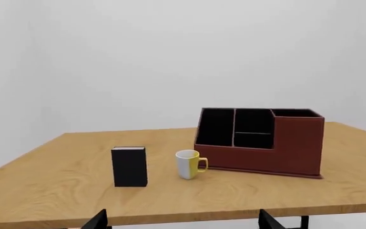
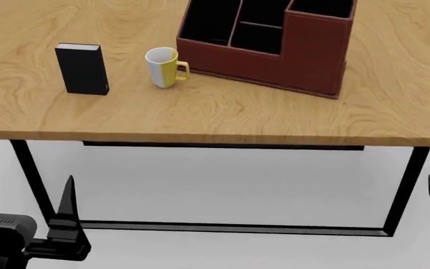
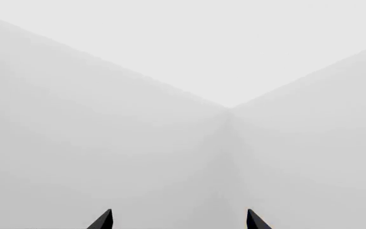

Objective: Pick up the book and place it in the back compartment of the caddy.

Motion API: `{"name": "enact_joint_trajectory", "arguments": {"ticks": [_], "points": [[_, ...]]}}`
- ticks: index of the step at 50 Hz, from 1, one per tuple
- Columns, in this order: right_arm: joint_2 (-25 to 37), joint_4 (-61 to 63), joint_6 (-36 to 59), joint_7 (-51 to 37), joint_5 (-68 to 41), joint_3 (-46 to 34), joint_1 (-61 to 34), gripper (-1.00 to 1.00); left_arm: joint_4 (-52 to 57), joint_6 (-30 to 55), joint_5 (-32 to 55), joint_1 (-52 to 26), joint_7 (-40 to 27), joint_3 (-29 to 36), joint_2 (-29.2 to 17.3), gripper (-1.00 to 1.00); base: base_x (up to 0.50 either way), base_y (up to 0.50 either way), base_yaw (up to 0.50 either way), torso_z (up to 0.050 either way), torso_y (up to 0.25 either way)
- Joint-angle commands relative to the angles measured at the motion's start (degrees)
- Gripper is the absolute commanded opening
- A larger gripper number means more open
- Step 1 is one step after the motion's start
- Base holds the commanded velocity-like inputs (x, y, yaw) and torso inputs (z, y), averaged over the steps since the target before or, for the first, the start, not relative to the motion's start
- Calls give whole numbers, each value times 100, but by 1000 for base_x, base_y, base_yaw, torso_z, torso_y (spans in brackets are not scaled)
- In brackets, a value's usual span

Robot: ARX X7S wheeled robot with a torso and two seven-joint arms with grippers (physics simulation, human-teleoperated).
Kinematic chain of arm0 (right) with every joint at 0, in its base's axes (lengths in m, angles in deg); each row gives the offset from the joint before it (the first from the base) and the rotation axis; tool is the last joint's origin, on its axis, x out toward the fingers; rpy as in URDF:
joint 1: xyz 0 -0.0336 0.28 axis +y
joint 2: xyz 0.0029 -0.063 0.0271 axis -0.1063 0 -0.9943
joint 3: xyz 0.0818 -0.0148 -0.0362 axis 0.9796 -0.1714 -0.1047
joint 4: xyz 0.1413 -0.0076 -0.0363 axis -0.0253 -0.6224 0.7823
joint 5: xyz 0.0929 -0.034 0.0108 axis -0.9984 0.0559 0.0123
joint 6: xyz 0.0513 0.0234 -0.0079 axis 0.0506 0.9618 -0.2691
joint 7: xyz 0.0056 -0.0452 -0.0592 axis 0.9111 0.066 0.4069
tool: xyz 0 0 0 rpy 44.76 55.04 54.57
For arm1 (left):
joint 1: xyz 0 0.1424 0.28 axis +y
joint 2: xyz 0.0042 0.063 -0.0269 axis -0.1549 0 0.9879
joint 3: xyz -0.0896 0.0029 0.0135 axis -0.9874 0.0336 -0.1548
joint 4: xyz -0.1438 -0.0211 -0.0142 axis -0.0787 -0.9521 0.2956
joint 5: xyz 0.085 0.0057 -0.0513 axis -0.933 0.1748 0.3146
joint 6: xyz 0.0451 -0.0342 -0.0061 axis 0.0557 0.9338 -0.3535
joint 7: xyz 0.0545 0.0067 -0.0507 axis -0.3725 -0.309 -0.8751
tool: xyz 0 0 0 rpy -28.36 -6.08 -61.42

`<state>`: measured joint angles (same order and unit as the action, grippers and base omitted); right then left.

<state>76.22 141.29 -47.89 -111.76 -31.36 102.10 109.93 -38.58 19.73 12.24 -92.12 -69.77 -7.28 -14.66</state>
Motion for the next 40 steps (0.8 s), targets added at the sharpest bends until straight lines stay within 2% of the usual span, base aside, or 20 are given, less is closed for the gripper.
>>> {"name": "enact_joint_trajectory", "arguments": {"ticks": [1,25,40], "points": [[148,-20,-159,-80,53,104,305,100,-48,-47,21,3,-11,14,-16,100,0,-277,0,0,0],[261,-70,-314,-100,143,-133,279,100,-56,-29,117,-15,-59,20,-39,100,0,-274,0,0,0],[338,-40,-347,-197,61,-197,154,100,-46,-64,182,9,-76,3,-67,100,29,-22,0,0,0]]}}
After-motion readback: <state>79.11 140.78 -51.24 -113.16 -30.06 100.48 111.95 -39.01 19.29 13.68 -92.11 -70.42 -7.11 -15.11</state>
